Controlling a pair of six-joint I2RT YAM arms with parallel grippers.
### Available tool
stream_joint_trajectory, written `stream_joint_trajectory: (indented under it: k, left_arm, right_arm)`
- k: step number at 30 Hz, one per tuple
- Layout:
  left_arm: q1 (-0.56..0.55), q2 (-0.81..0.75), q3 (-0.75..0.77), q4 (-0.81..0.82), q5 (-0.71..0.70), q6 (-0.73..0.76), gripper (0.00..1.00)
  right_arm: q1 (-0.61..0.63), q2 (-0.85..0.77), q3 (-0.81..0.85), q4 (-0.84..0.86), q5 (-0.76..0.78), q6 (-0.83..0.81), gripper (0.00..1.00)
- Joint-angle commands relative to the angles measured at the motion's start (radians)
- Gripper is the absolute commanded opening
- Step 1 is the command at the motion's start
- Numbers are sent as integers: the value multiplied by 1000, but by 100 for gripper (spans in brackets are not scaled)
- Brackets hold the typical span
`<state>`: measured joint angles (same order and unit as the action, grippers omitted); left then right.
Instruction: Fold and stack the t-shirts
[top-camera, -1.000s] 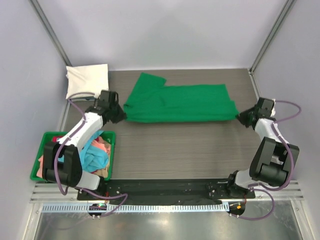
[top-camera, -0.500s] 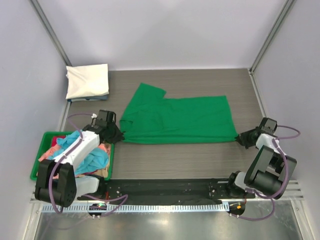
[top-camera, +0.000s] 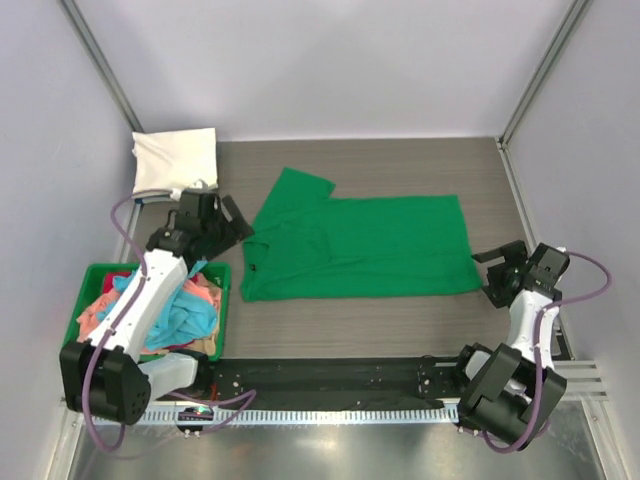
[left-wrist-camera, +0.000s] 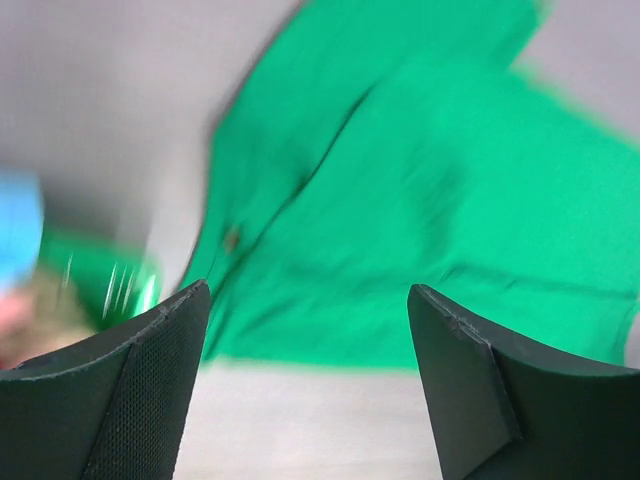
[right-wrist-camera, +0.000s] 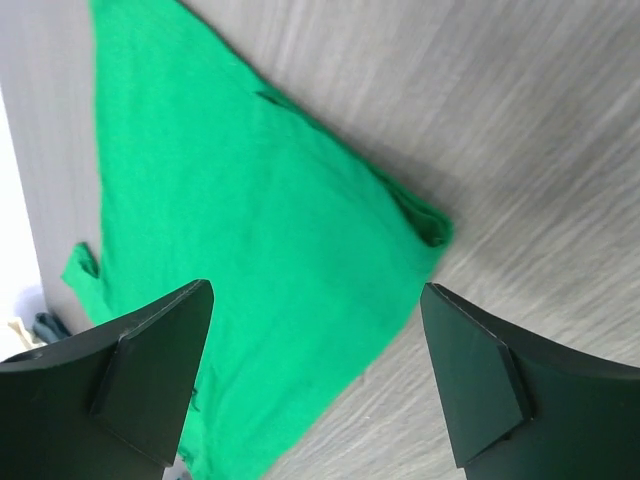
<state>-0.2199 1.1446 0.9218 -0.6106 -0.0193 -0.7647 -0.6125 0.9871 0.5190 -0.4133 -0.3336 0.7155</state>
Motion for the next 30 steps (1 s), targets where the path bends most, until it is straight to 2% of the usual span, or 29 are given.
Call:
stream_joint_trajectory:
  k: [1, 3, 4, 5, 8, 9, 15, 16, 19, 24, 28, 30]
  left_arm:
    - [7, 137, 167, 97, -37, 129, 81]
    - [5, 287, 317, 107, -37, 165, 81]
    - [7, 338, 363, 115, -41, 182, 81]
    - [8, 453, 468, 121, -38, 191, 80]
    - [11, 622, 624, 140, 7, 225, 78]
    - [13, 732, 731, 143, 13, 232, 78]
    - [21, 1068, 1096, 169, 117, 242, 76]
    - [21, 1152, 1142, 175, 124, 240, 76]
    - [21, 1262, 1282, 170, 93, 206, 73]
    - [11, 1394, 1331, 229, 27, 125, 71]
    - [-6, 1472, 1440, 178, 54, 119, 68]
    - [-12, 1482, 1436, 173, 68, 125, 68]
  right_arm:
    - [20, -22, 50, 31, -1, 44, 91]
    - [71, -8, 73, 59, 27, 59, 91]
    - [104, 7, 117, 65, 47, 65, 92]
    - [172, 53, 146, 65, 68, 61, 92]
    - [270, 120, 277, 34, 140, 13, 92]
    - [313, 158, 317, 27, 149, 6, 92]
    - [391, 206, 309, 47, 126, -10, 92]
    - [425, 203, 309, 47, 131, -16, 92]
    - [494, 185, 315, 30, 163, -51, 92]
    - [559, 186, 326, -2, 222, -88, 92]
    - [563, 211, 325, -5, 252, -99, 92]
    - [563, 229, 332, -5, 275, -103, 92]
